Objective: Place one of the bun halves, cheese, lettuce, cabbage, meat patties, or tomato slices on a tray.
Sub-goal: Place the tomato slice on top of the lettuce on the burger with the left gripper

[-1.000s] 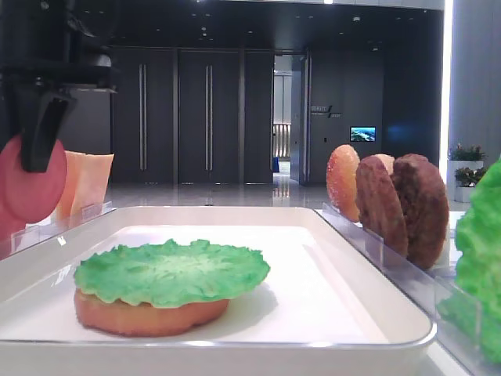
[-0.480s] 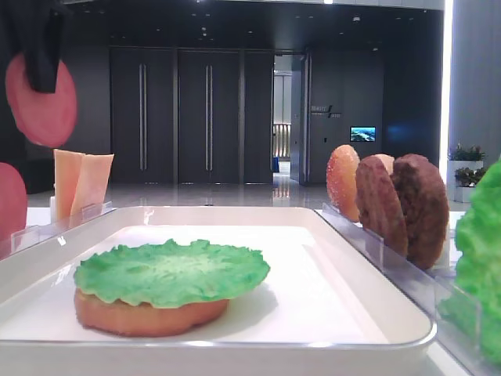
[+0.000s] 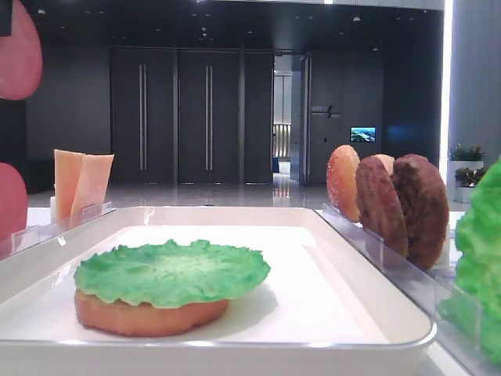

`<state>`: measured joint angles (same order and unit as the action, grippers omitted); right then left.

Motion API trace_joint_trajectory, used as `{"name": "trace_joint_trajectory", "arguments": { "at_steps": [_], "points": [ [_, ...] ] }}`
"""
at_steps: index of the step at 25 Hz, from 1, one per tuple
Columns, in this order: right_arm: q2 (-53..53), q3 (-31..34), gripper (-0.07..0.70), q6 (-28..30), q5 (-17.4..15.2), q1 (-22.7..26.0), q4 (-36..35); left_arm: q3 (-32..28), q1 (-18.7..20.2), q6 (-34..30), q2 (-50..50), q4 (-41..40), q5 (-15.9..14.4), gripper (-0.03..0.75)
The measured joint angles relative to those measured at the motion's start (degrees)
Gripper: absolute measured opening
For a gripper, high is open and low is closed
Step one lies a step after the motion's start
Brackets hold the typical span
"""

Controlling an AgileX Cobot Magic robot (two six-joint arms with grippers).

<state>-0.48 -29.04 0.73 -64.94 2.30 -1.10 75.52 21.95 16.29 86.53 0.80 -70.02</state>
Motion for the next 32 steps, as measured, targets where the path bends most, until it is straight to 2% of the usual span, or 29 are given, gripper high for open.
{"name": "trace_joint_trajectory", "arguments": {
  "at_steps": [4,8,11,16,19,24,32],
  "points": [
    [0.00,0.00,0.549,0.00,0.00,0.00,0.00,-3.93,0.00,-1.52,-2.05,1.28,-0.07,0.051],
    [0.00,0.00,0.549,0.00,0.00,0.00,0.00,-6.86,0.00,-4.98,-2.37,6.93,0.98,0.051],
    [0.00,0.00,0.549,0.00,0.00,0.00,0.00,-8.58,0.00,-8.64,-2.37,12.99,3.82,0.051],
    [0.00,0.00,0.549,0.00,0.00,0.00,-0.02,-10.04,0.00,-11.74,-2.37,17.62,6.72,0.051],
    [0.00,0.00,0.549,0.00,0.00,0.00,-0.02,-11.24,0.00,-13.47,-2.37,21.22,9.62,0.051],
    [0.00,0.00,0.549,0.00,0.00,0.00,-0.02,-16.67,0.00,-19.15,-2.37,29.65,15.38,0.051],
    [0.00,0.00,0.549,0.00,0.00,0.00,-0.07,-21.38,0.00,-26.79,-0.97,36.60,18.52,0.051]
  ]
}}
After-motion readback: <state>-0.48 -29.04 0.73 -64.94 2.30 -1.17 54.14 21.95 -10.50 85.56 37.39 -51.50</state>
